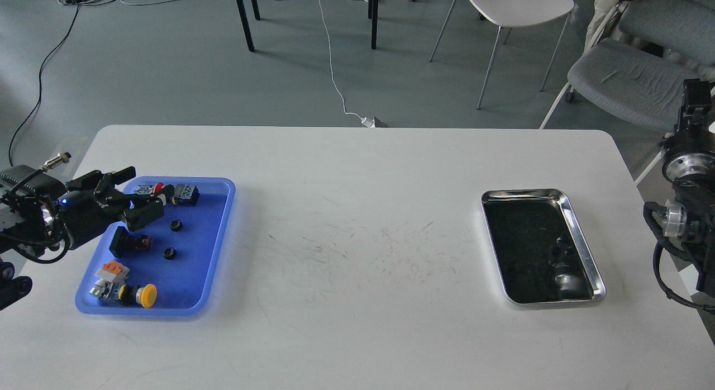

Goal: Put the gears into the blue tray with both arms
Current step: 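Lift the left gripper up away from the blue tray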

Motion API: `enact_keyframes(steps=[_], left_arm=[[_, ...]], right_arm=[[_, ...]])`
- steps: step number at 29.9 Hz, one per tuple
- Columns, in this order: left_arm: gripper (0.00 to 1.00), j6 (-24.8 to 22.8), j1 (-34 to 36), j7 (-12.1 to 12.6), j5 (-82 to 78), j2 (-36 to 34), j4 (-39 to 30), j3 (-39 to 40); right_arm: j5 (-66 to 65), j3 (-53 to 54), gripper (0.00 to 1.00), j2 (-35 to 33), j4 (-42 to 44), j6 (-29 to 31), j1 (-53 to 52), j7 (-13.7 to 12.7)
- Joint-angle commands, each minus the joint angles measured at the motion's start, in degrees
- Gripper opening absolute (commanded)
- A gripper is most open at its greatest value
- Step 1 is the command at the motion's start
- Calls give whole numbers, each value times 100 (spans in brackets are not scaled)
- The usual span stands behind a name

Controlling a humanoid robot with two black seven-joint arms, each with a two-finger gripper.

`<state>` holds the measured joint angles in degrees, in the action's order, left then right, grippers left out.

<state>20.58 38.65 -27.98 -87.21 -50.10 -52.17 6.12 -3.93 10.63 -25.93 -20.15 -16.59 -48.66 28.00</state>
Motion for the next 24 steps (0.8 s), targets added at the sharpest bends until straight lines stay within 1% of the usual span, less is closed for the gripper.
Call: enact_keyframes(steps=[1, 5, 8, 9, 11, 14, 17, 20, 24], left_arm=[[97, -71, 248, -2, 703, 44, 110, 3], [97, -98, 362, -2, 1292, 158, 207, 12], [97, -132, 617, -2, 1758, 325, 303, 3], [97, -202, 678, -2, 1908, 378, 347, 3], [97, -509, 793, -2, 2302, 492, 417, 12], [97, -853, 1030, -2, 3084, 633, 471, 29], [97, -924, 1180, -2, 3674, 668, 576, 38], [97, -967, 1206, -2, 4114, 695, 664, 82], [98, -1020, 1355, -2, 4878, 1072, 708, 407]], right_arm=[[6, -52, 99, 0, -50, 42, -135, 0], [15, -18, 99, 0, -130, 576, -205, 0], [24, -17, 99, 0, -235, 754, -293, 0], [24, -44, 99, -9, -322, 754, -302, 0], [32, -26, 99, -87, -585, 763, -311, 0], [32, 18, 99, -447, -1226, 737, -320, 0], [94, 53, 99, -720, -1816, 692, -364, 0], [129, 202, 99, -940, -2203, 675, -399, 0], [278, 500, 99, -1063, -2564, 666, -408, 0]])
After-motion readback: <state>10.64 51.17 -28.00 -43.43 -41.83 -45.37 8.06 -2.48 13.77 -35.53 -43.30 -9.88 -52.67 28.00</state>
